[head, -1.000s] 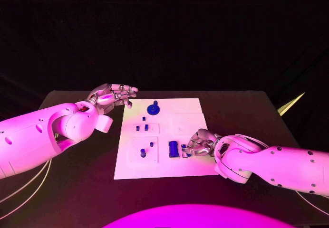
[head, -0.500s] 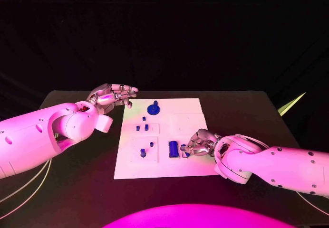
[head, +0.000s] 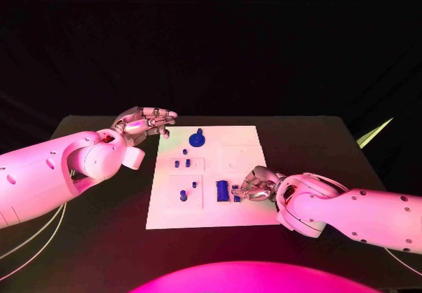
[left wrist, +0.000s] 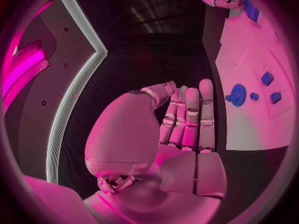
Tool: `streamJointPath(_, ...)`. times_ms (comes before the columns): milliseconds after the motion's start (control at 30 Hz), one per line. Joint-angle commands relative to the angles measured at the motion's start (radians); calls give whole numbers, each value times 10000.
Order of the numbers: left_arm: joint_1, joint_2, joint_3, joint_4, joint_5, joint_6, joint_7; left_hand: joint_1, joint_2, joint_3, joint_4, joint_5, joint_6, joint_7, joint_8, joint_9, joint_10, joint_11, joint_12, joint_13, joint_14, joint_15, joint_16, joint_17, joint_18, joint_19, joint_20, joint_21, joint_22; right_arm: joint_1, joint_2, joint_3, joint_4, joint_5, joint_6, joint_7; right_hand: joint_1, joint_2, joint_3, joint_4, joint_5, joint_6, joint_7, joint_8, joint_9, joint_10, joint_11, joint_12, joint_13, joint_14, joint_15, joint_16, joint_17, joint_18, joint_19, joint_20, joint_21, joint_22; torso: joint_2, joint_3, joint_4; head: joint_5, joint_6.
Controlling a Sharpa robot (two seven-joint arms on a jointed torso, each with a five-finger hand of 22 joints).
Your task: Assemble the parts on the task board
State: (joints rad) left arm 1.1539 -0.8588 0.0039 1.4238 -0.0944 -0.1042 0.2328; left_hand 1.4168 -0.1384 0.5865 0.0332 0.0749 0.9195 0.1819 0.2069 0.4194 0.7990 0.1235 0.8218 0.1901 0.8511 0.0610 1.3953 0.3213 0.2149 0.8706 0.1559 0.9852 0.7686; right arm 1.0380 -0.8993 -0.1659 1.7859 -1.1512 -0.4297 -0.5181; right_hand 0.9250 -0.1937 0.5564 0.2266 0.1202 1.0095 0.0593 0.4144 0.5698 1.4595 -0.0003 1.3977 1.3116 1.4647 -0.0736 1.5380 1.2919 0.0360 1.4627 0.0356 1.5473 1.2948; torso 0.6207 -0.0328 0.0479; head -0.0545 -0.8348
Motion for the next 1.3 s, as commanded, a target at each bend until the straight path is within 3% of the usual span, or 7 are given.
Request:
streamJointPath(33, 5, 4, 6, 18, -10, 21, 7, -274, -27, 68, 46, -1, -149, -3, 118, 164, -2, -45, 51, 151, 114, -26, -136, 157, -304, 189, -4, -206, -124, -8, -80, -1, 74, -39, 101, 35, -275, -167, -209, 156, 209, 147, -29, 204, 9, 402, -167, -61, 1588, 986, -63, 156, 2424, -356, 1077, -80, 218, 2755, -2, 3, 2, 9, -11)
streamJointPath(167, 5, 1, 5, 19, -15, 19, 9, -274, -27, 68, 46, -1, -149, -3, 118, 164, -2, -45, 51, 151, 114, -26, -136, 157, -304, 189, -4, -206, -124, -8, -187, -2, 68, -56, 237, 77, 62, -171, -174, -48, 207, 137, -34, 202, 5, 407, -175, -58, 1594, 987, -72, 158, 2428, -356, 1077, -91, 218, 2755, -8, -4, 0, 4, -14)
streamJointPath(300, 5, 0, 5, 15, -17, 20, 11, -274, -27, 68, 46, -1, -149, -3, 118, 164, -2, -45, 51, 151, 114, -26, -136, 157, -304, 189, -4, -206, -124, -8, -242, -2, 52, -73, 429, 163, 654, -468, -357, -586, 124, 135, -8, 219, 15, 407, -156, -65, 1599, 986, -61, 157, 2427, -353, 1073, -91, 202, 2751, -6, 4, 2, 3, -3)
streamJointPath(400, 5, 2, 5, 10, -17, 24, 11, -274, -27, 68, 46, -1, -149, -3, 118, 164, -2, -45, 51, 151, 114, -26, -136, 157, -304, 189, -4, -206, -124, -11, -256, -3, 46, -85, 526, 221, 928, -453, -413, -777, 135, 130, -16, 218, 14, 411, -162, -57, 1607, 987, -63, 159, 2432, -355, 1075, -91, 210, 2753, -7, 6, 4, 5, 7)
streamJointPath(767, 4, 3, -1, -5, -18, 26, 2, -274, -27, 68, 46, -1, -149, -3, 118, 164, -2, -45, 51, 151, 114, -26, -136, 157, -304, 189, -4, -206, -124, -19, -287, -3, 85, -38, 482, 359, 707, -361, -732, -551, 126, 153, 5, 198, -11, 416, -143, -52, 1615, 988, -49, 161, 2438, -356, 1076, -80, 216, 2754, 2, -2, 7, 12, 25)
streamJointPath(1133, 4, 0, -4, -5, -18, 32, -2, -296, -10, 75, 73, 1, -159, -7, 124, 185, -12, -48, 47, 158, 116, -26, -148, 178, -303, 192, -1, -223, -135, -21, -283, -3, 10, 19, 535, 402, 684, -320, -762, -510, 132, 158, 3, 196, -14, 417, -144, -51, 1617, 989, -49, 165, 2444, -355, 1075, -79, 212, 2754, -4, -3, 8, 23, 18)
streamJointPath(1300, 4, 3, -5, -3, -18, 33, -2, -296, -10, 75, 73, 1, -159, -7, 124, 185, -12, -48, 47, 158, 116, -26, -148, 178, -303, 192, -1, -223, -135, -21, -224, -3, -155, 36, 599, 447, 929, -199, -733, -603, 153, 158, -22, 195, -18, 425, -165, -35, 1629, 993, -62, 172, 2461, -359, 1079, -84, 231, 2759, -1, -3, 14, 13, 21)
